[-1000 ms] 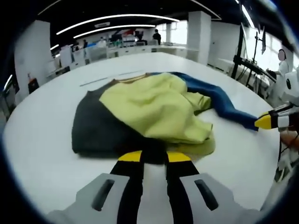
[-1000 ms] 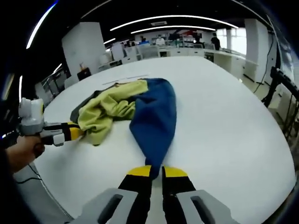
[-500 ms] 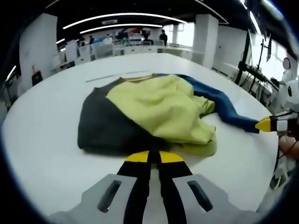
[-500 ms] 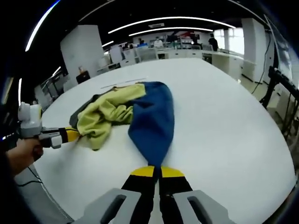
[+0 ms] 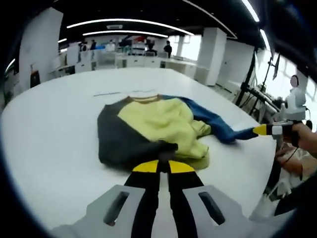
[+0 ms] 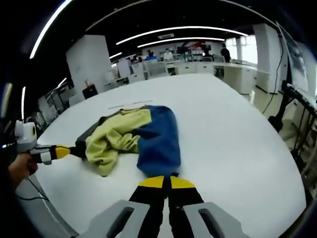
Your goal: Fold the garment on the visible template until the final outline fits inside the template.
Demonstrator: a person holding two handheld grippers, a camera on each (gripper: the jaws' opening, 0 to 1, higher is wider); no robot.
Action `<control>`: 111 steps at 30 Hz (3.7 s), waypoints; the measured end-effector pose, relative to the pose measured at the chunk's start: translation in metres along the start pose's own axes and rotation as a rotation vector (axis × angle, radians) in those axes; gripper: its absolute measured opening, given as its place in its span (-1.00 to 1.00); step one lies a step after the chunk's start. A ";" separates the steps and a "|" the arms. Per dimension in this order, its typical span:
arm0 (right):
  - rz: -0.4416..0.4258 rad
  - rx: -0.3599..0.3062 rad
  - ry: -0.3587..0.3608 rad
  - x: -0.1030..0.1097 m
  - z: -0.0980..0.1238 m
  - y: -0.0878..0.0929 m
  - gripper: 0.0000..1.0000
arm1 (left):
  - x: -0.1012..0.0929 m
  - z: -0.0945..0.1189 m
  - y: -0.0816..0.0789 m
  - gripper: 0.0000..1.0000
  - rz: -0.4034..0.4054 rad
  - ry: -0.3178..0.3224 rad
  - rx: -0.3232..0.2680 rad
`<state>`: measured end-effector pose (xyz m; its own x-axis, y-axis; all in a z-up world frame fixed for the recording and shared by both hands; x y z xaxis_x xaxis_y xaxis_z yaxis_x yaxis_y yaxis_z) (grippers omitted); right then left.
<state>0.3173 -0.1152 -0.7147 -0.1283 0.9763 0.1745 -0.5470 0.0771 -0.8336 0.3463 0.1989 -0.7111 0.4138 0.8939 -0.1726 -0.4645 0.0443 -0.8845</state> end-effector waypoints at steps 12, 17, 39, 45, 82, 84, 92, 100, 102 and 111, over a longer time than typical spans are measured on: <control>-0.007 0.005 0.016 -0.023 0.006 -0.019 -1.00 | 0.050 0.055 -0.037 -0.95 0.093 -0.110 -0.128; 0.004 -0.004 0.043 -0.037 0.008 -0.031 -1.00 | 0.087 0.076 -0.046 -0.95 0.145 -0.205 -0.178; 0.003 0.041 0.158 -0.107 -0.008 -0.055 -1.00 | 0.199 0.097 -0.021 -0.95 0.378 -0.420 -0.169; -0.017 0.057 0.186 -0.126 -0.012 -0.059 -1.00 | 0.221 0.097 -0.011 -0.95 0.379 -0.462 -0.140; 0.006 0.309 0.301 -0.218 -0.054 -0.050 -1.00 | 0.274 0.095 0.015 -0.96 0.349 -0.554 -0.043; 0.011 0.313 0.305 -0.218 -0.054 -0.051 -1.00 | 0.277 0.096 0.015 -0.96 0.364 -0.564 -0.055; 0.049 0.335 0.322 -0.221 -0.054 -0.051 -1.00 | 0.290 0.096 0.012 -0.96 0.374 -0.584 -0.063; 0.076 0.331 0.292 -0.219 -0.054 -0.051 -1.00 | 0.299 0.095 0.008 -0.96 0.304 -0.600 -0.058; 0.098 0.326 0.269 -0.215 -0.053 -0.052 -1.00 | 0.295 0.095 0.003 -0.97 0.266 -0.572 -0.070; 0.074 0.273 0.097 -0.180 -0.054 -0.059 -0.11 | 0.274 0.092 -0.009 -0.45 0.139 -0.477 -0.089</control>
<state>0.4169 -0.2841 -0.7253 -0.1039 0.9930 0.0567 -0.7433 -0.0396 -0.6678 0.3919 0.4848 -0.7103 -0.0611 0.9938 -0.0927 -0.4126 -0.1097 -0.9043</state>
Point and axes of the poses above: the point that each gripper's makers call its tool centre point, and the gripper's own axes: z roughly backward along the fingers, x roughly to its left, y roughly out of its underside, the point moved 3 cm from there along z, roughly backward along the fingers, and after that the axes turned 5 degrees about -x, right-handed, at the moved point
